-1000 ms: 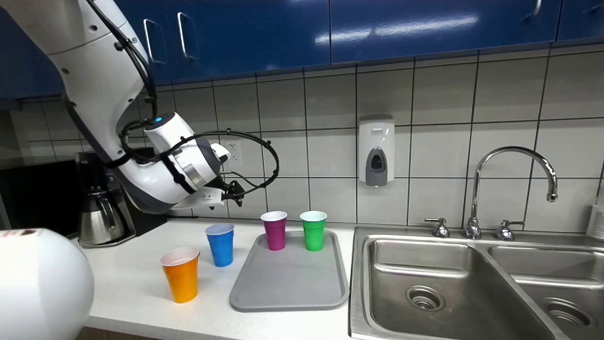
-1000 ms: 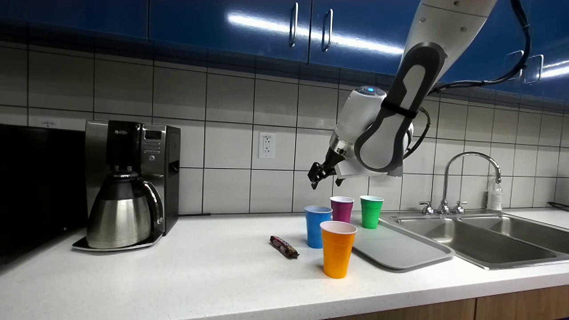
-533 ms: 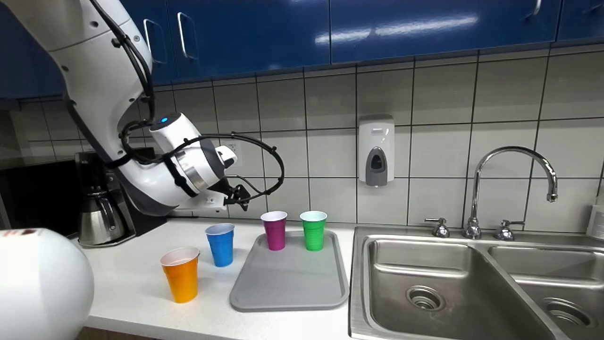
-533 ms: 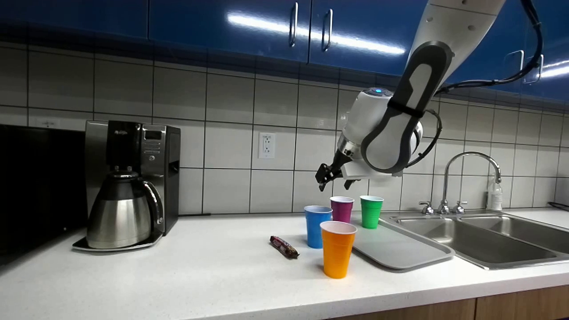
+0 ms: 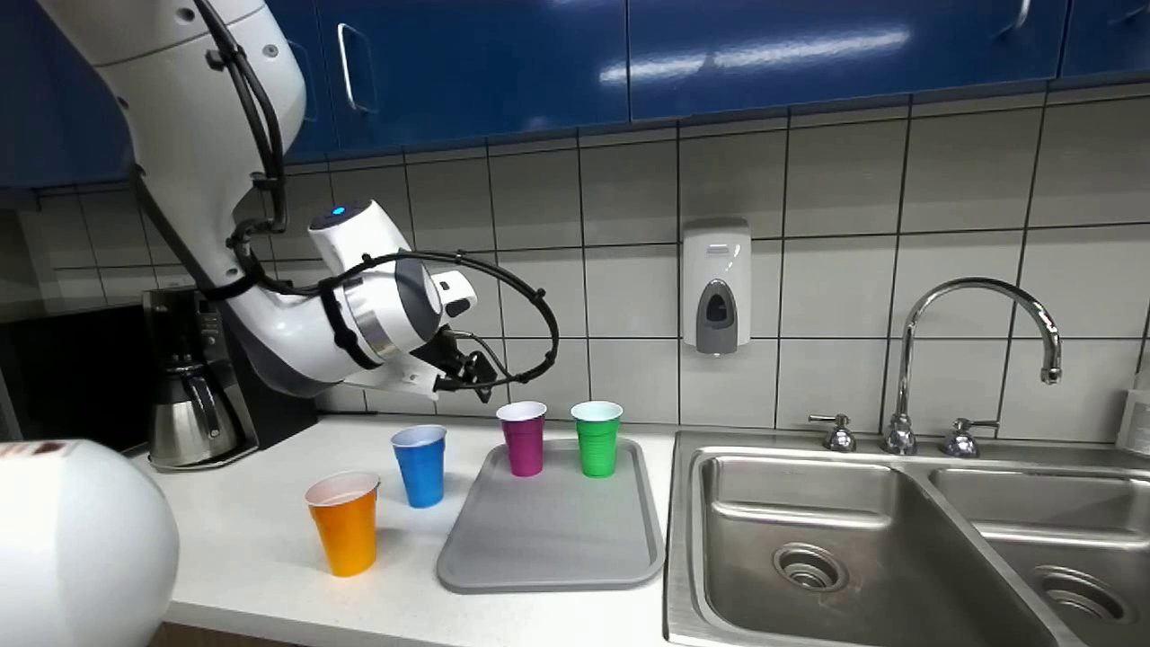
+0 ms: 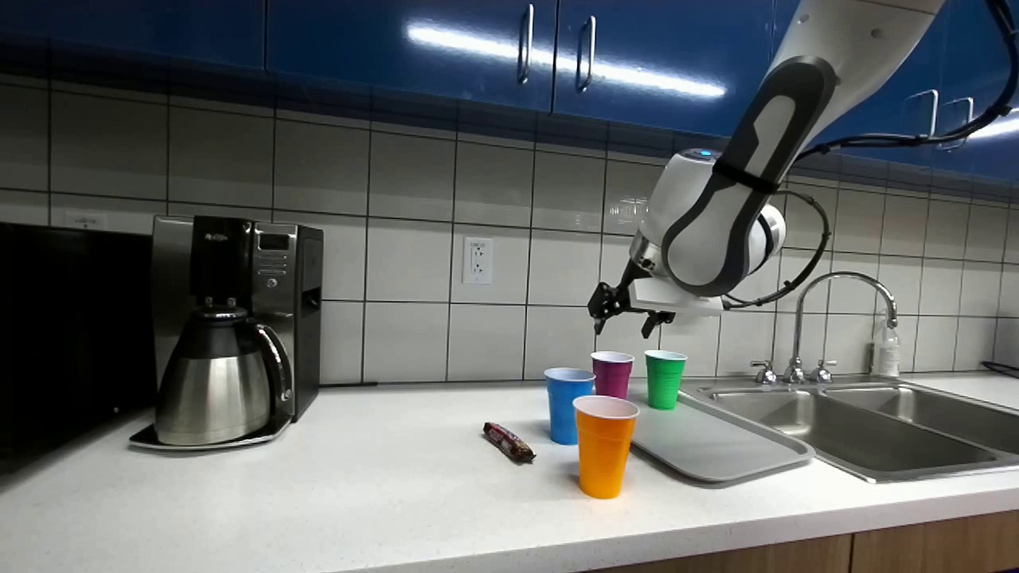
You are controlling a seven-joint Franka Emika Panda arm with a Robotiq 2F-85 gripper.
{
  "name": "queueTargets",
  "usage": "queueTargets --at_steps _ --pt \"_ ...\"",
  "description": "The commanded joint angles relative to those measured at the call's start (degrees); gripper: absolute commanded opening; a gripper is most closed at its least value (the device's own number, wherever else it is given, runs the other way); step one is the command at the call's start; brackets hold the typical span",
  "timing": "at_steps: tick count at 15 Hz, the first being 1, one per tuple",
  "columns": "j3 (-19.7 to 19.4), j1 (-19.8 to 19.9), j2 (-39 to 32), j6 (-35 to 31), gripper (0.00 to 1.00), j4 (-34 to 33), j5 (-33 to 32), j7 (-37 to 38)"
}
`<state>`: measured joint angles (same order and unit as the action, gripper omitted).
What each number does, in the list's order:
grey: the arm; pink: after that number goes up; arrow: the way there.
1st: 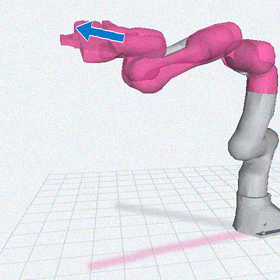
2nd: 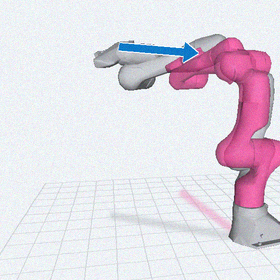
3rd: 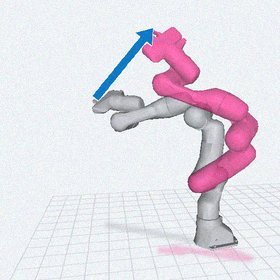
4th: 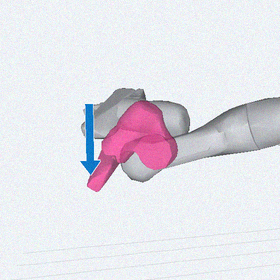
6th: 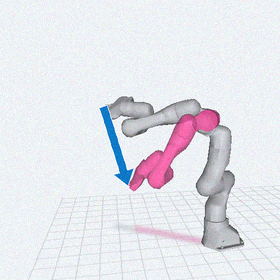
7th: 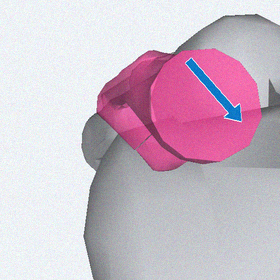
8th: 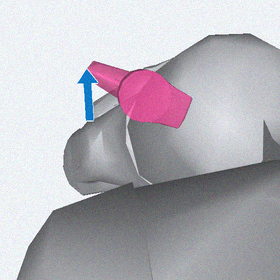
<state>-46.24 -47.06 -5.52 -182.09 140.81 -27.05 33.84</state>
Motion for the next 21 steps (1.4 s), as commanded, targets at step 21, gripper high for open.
queueTargets --at_steps 21 --pt "31.15 29.93 -7.43 20.48 1.00 -15.53 37.67 -30.99"
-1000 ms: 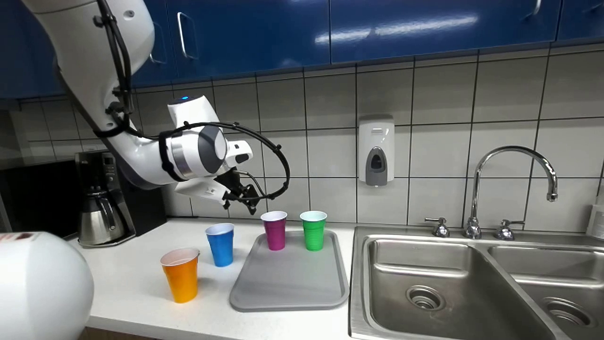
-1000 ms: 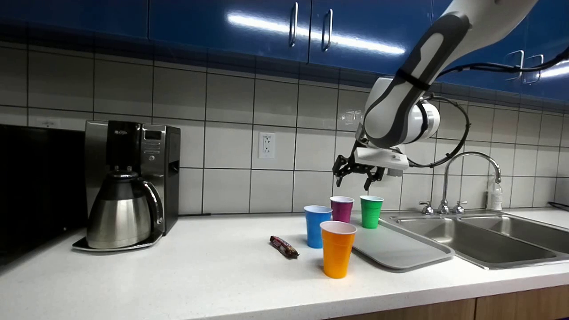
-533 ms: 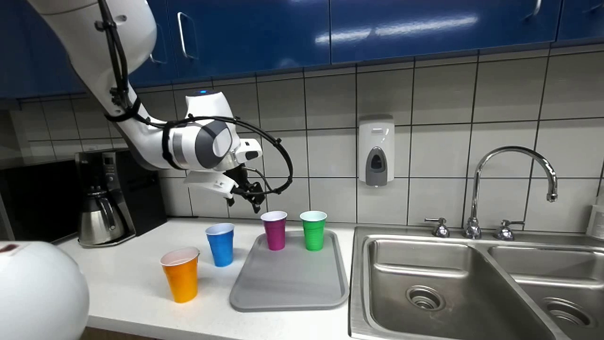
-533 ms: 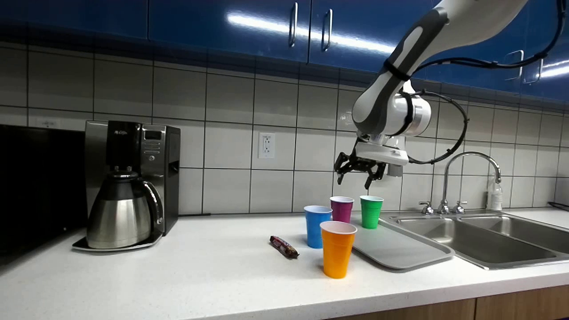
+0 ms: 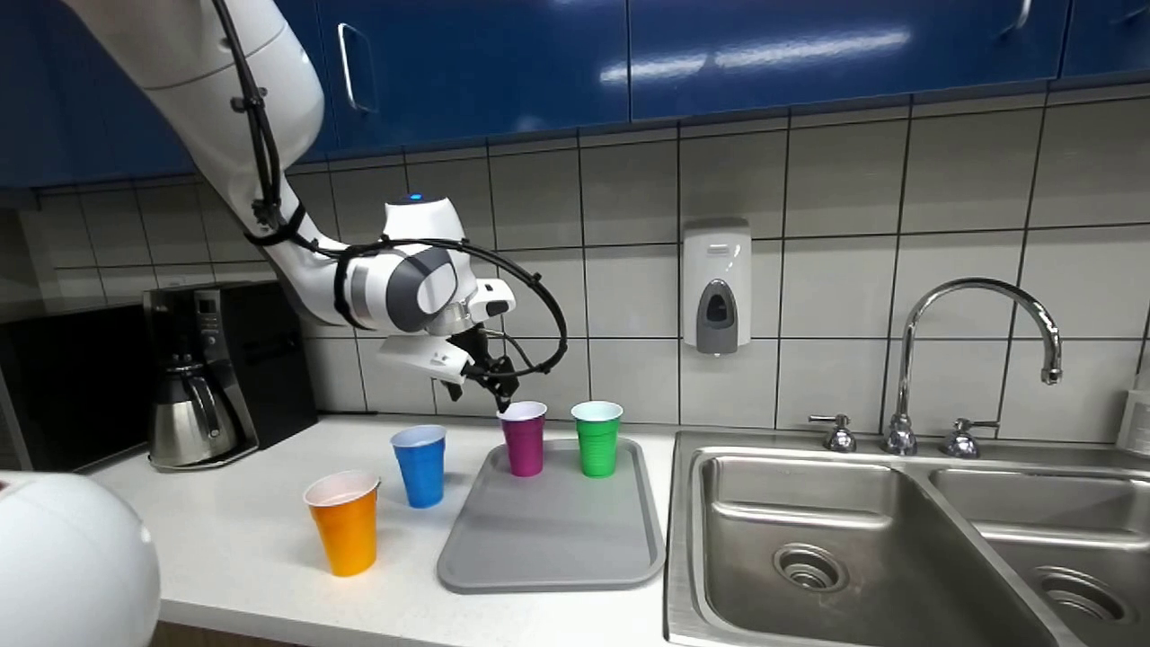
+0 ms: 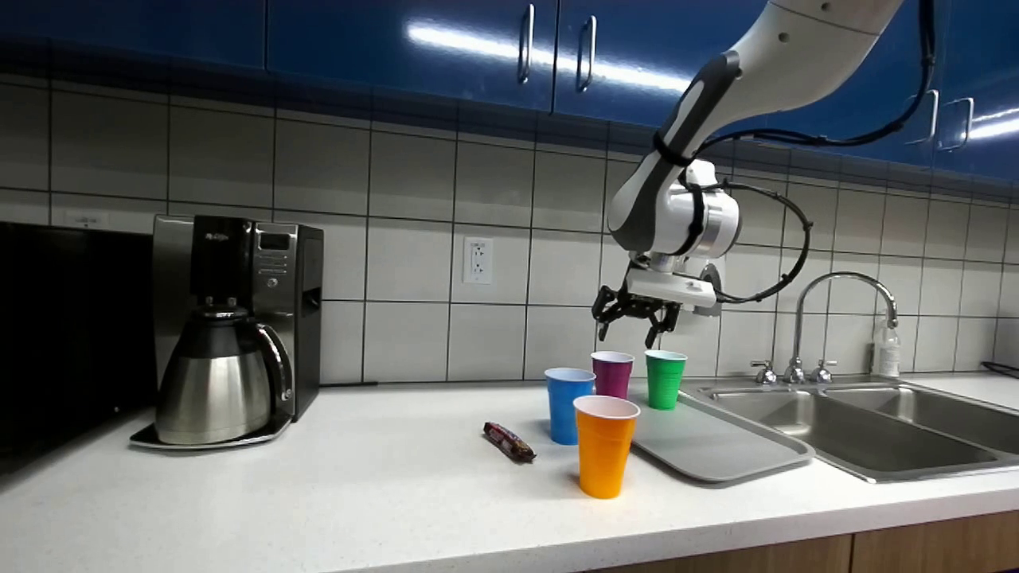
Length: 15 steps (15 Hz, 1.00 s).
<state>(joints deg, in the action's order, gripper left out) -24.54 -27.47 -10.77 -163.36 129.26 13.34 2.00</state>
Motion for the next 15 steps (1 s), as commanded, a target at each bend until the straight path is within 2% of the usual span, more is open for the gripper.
queueTargets --at_steps 1,4,7,11,15 --pt "11.70 12.76 -2.91 1.72 1.00 -4.81 -3.30 0.83" --pt "15.95 17.68 -4.65 1.40 1.00 -6.86 -5.93 1.48" --pt "18.16 20.16 -5.91 1.24 1.00 -8.29 -7.59 1.60" --pt "19.89 21.37 -7.51 0.86 1.00 -10.09 -8.56 1.69" --pt "19.92 21.05 -9.15 0.89 1.00 -12.08 -9.62 2.49"
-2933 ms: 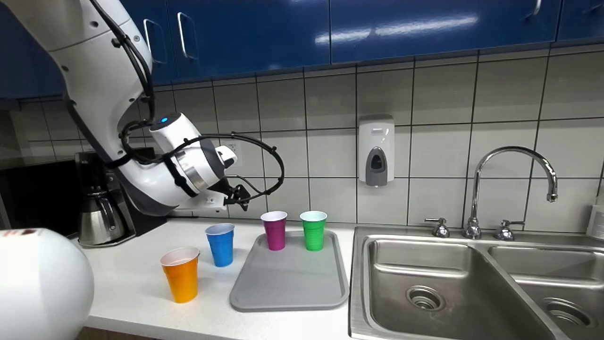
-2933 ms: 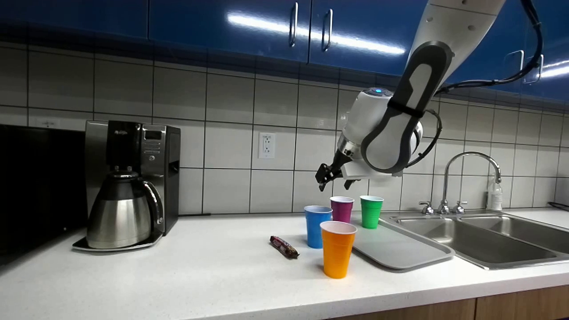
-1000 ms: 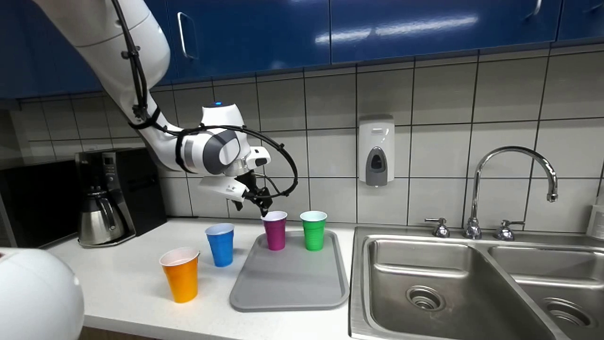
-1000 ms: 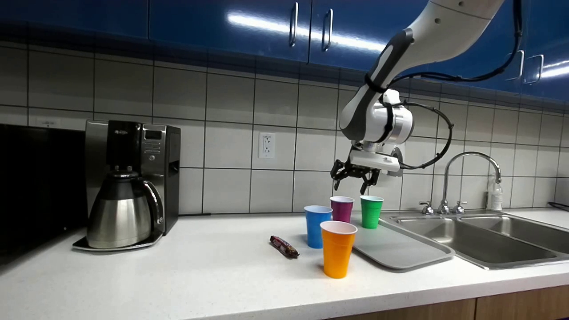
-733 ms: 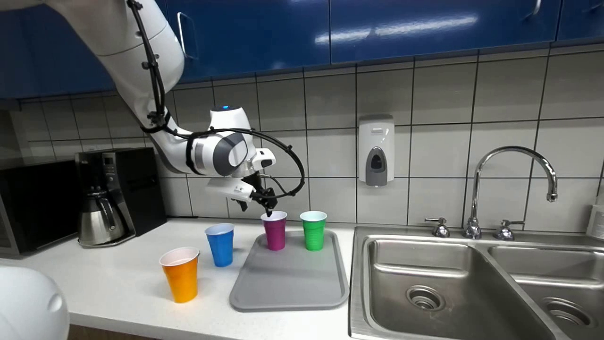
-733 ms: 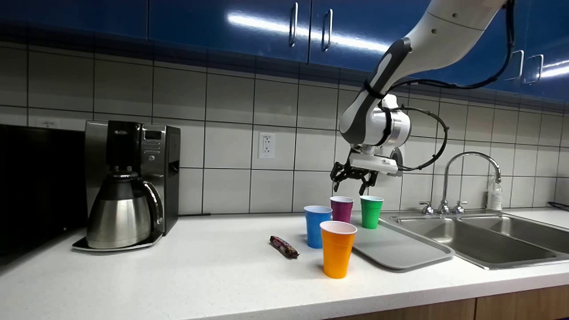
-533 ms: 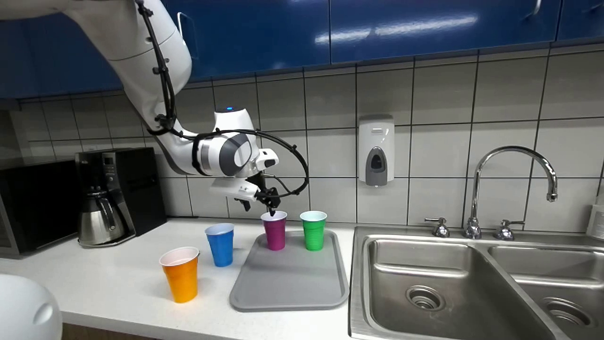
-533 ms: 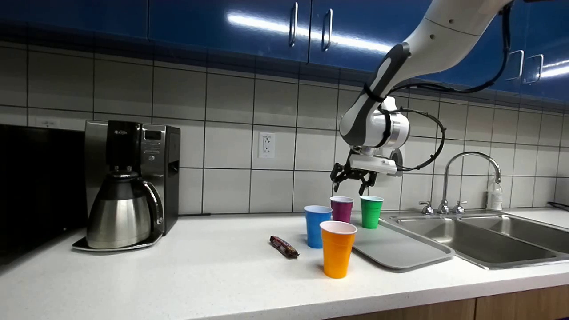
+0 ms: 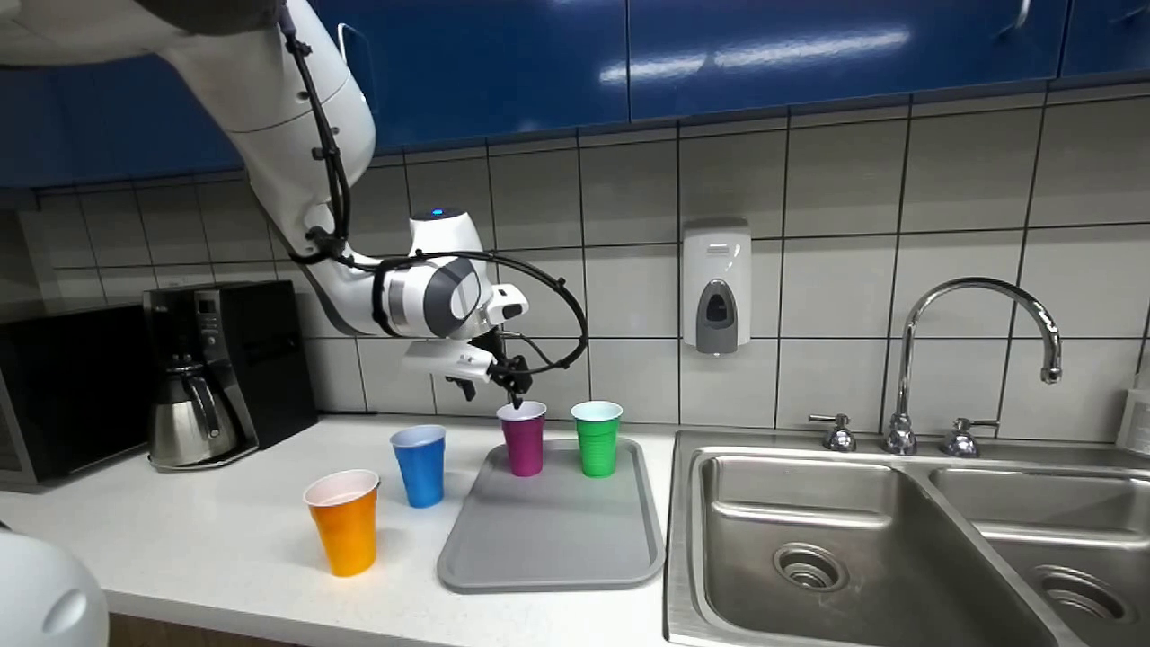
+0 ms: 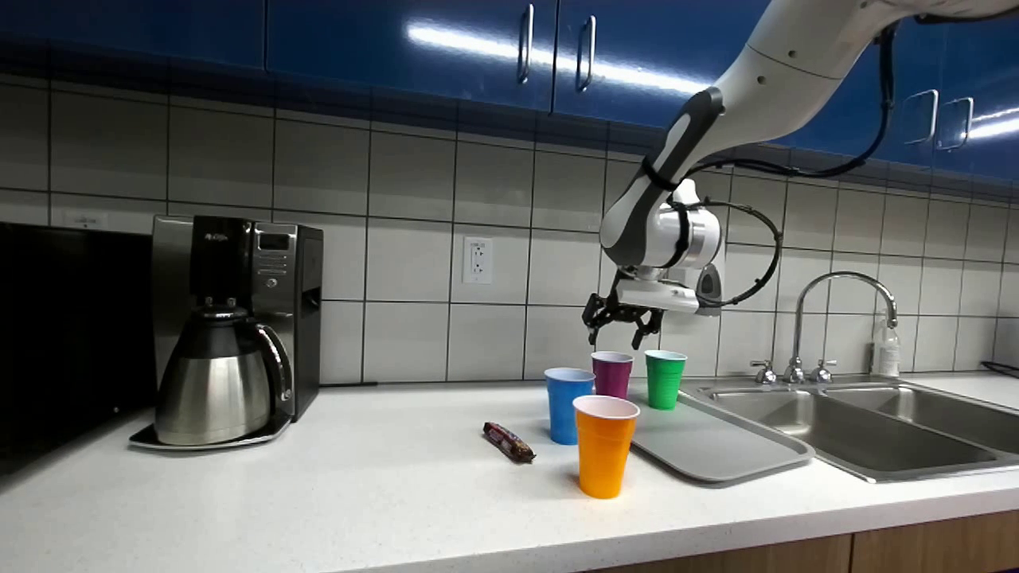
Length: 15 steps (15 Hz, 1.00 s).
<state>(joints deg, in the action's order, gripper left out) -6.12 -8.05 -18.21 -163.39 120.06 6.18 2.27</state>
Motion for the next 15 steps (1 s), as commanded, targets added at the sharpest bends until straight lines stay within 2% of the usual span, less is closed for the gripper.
queueTargets --at_steps 1,15 --pt "1.36 1.45 -2.20 0.95 1.00 -3.40 -2.89 2.51" --pt "-0.42 -0.62 -11.82 3.67 1.00 -13.63 -6.57 8.22"
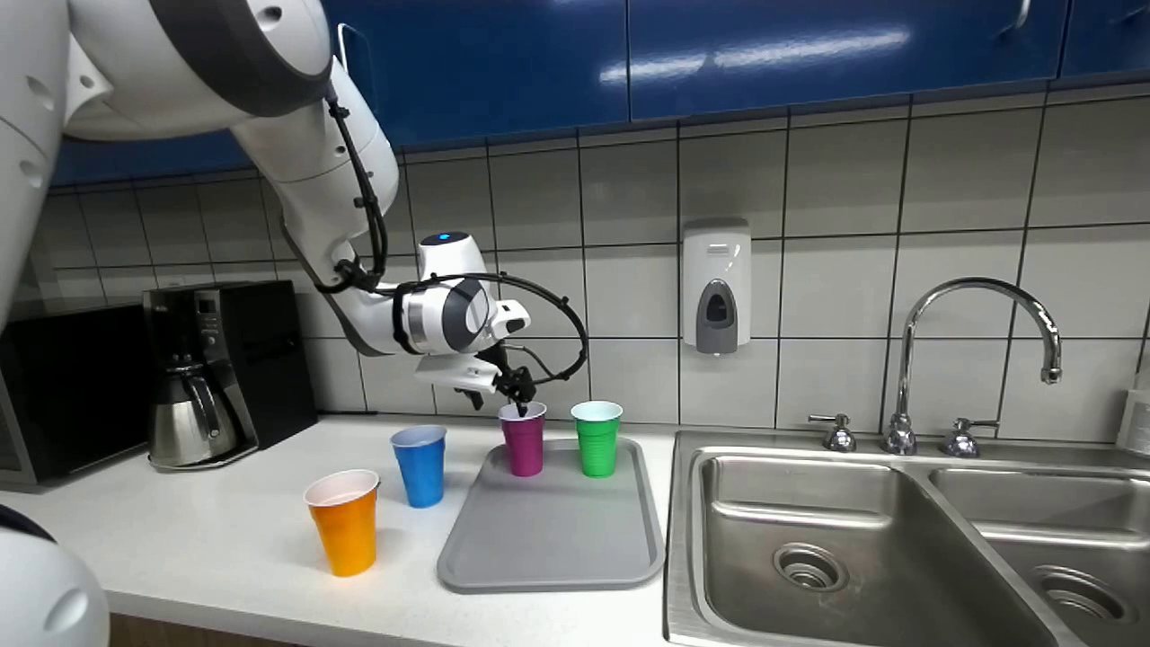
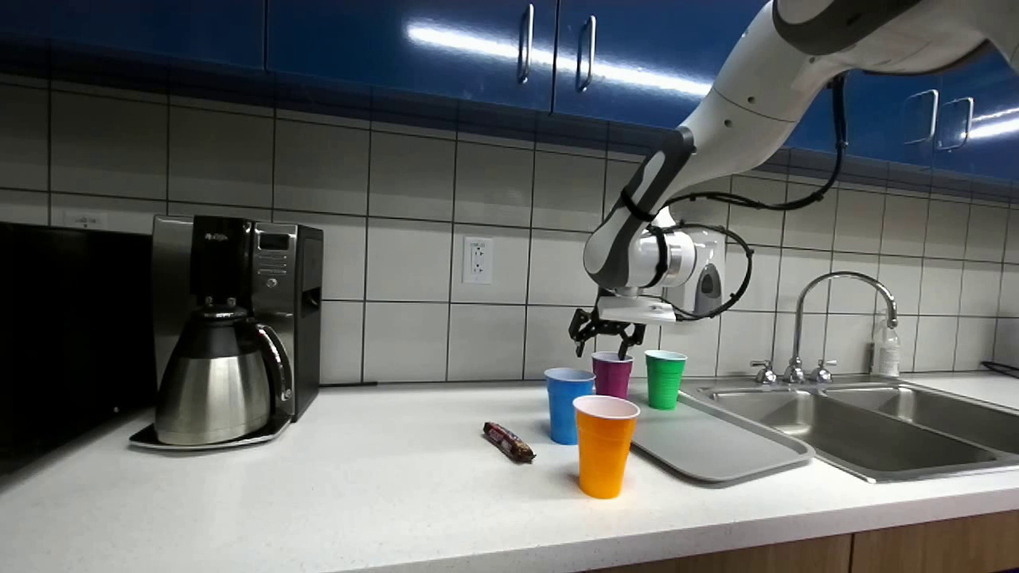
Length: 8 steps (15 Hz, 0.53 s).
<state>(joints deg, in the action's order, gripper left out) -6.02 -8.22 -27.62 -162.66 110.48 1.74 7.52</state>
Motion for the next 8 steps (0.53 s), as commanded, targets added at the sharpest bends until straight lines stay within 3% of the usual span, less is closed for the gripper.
queueTargets --at_steps 1,8 --pt "-0.53 -0.50 -2.88 3.20 1.00 -4.57 -2.17 3.18" --pt "-0.71 -0.50 -5.40 4.70 1.00 -7.37 -2.44 3.91"
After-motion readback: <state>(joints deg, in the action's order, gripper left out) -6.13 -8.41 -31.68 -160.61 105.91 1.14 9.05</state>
